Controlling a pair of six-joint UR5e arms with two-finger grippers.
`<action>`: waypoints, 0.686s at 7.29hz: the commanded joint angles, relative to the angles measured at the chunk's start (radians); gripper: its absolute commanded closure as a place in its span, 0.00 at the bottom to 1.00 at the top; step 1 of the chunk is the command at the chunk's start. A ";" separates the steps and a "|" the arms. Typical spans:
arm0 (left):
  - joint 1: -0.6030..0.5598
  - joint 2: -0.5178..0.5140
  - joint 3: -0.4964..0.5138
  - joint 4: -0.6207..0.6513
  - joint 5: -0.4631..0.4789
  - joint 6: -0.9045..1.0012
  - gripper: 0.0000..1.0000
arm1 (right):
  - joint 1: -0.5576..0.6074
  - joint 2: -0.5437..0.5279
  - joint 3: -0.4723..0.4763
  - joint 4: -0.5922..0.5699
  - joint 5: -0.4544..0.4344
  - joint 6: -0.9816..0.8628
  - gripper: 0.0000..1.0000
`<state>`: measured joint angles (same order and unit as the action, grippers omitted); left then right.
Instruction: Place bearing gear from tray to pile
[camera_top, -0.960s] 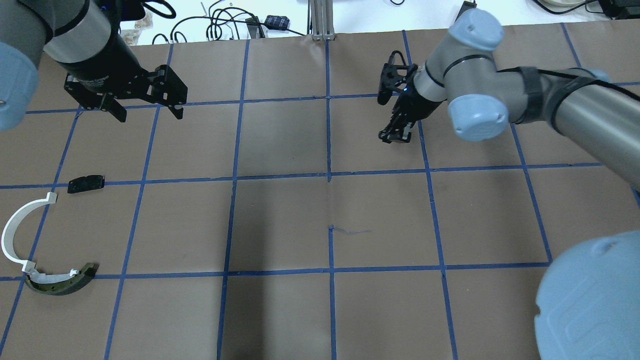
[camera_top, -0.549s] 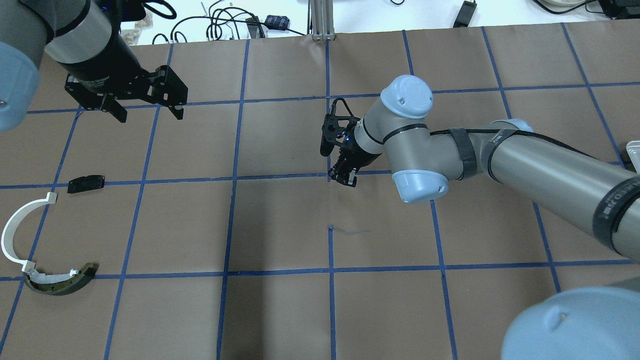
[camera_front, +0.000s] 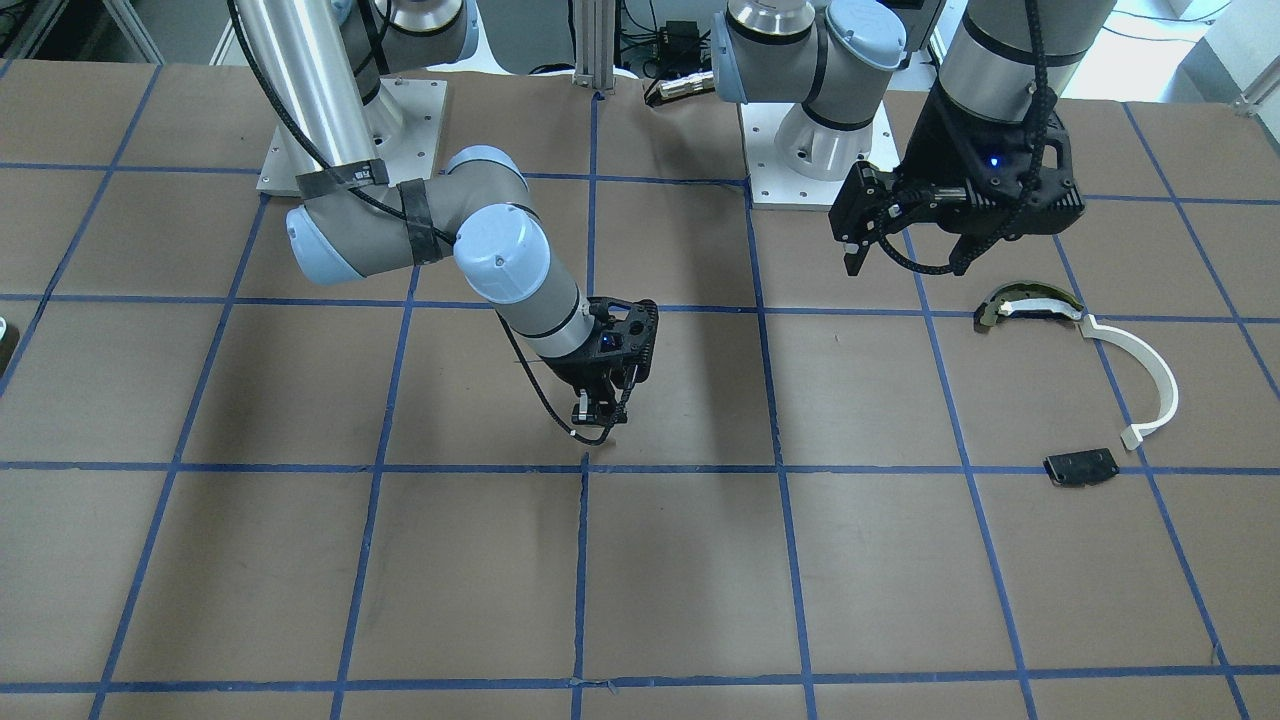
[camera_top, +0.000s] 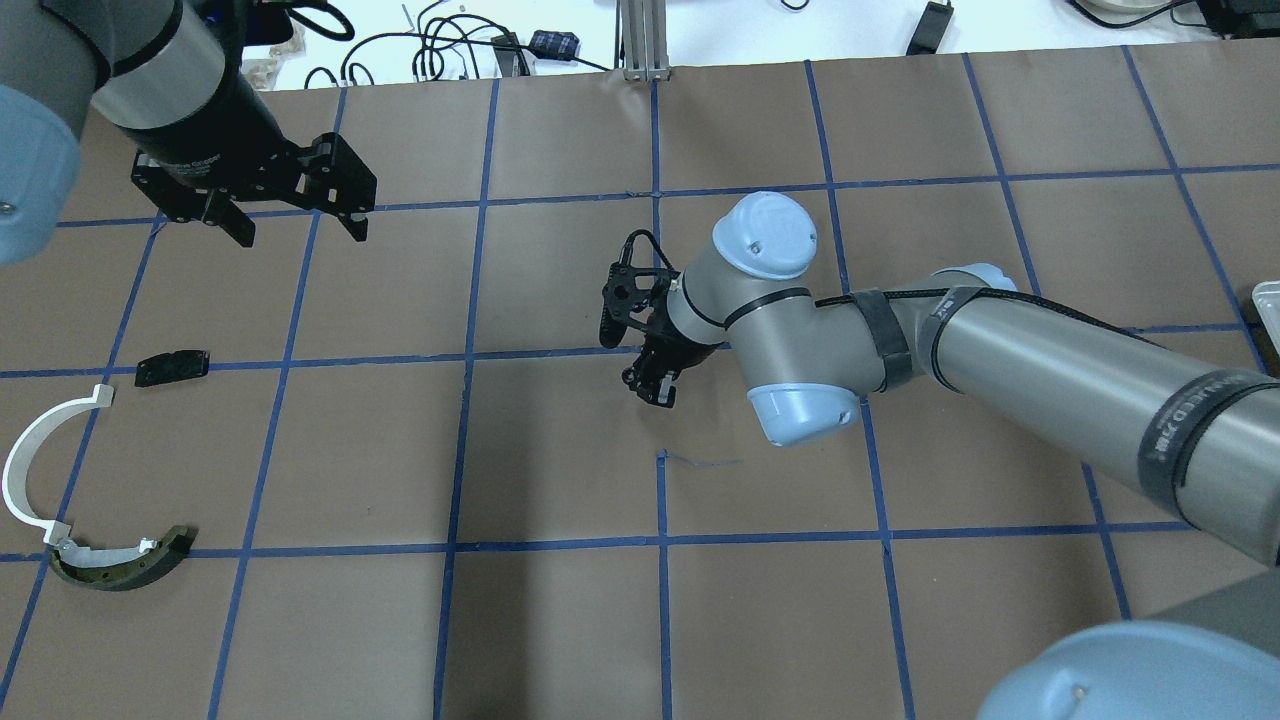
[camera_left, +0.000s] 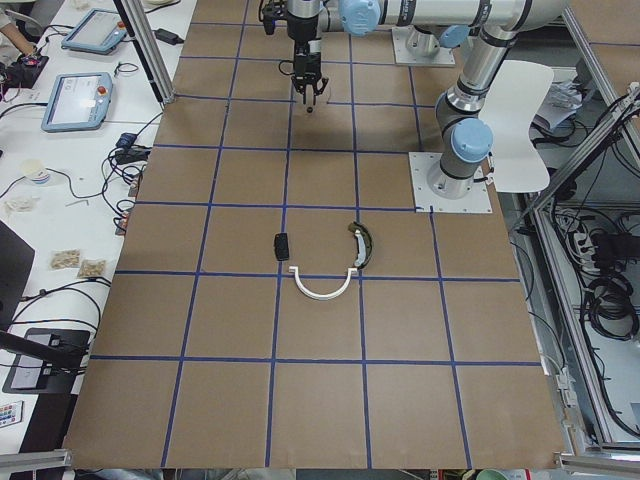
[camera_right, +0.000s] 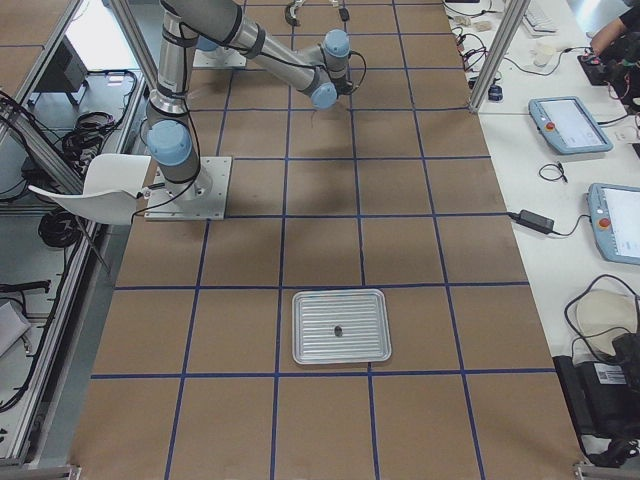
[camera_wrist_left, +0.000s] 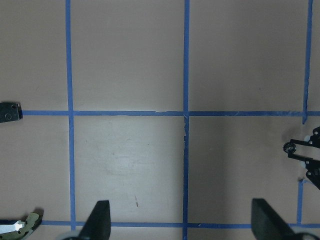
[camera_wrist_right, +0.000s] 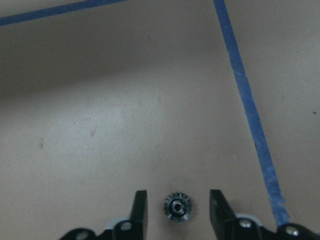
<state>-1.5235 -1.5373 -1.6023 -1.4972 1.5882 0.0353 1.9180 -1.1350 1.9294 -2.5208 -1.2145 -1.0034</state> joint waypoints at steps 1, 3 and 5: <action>-0.003 0.000 -0.005 0.000 -0.004 0.000 0.00 | 0.001 -0.005 -0.009 0.003 -0.013 0.046 0.00; -0.023 -0.023 -0.027 0.000 -0.014 -0.064 0.00 | -0.145 -0.037 -0.003 0.010 -0.261 0.251 0.00; -0.128 -0.062 -0.091 0.061 -0.011 -0.149 0.00 | -0.364 -0.164 -0.009 0.138 -0.309 0.471 0.00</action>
<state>-1.5862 -1.5741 -1.6581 -1.4737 1.5745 -0.0703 1.6910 -1.2276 1.9261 -2.4699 -1.4820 -0.6462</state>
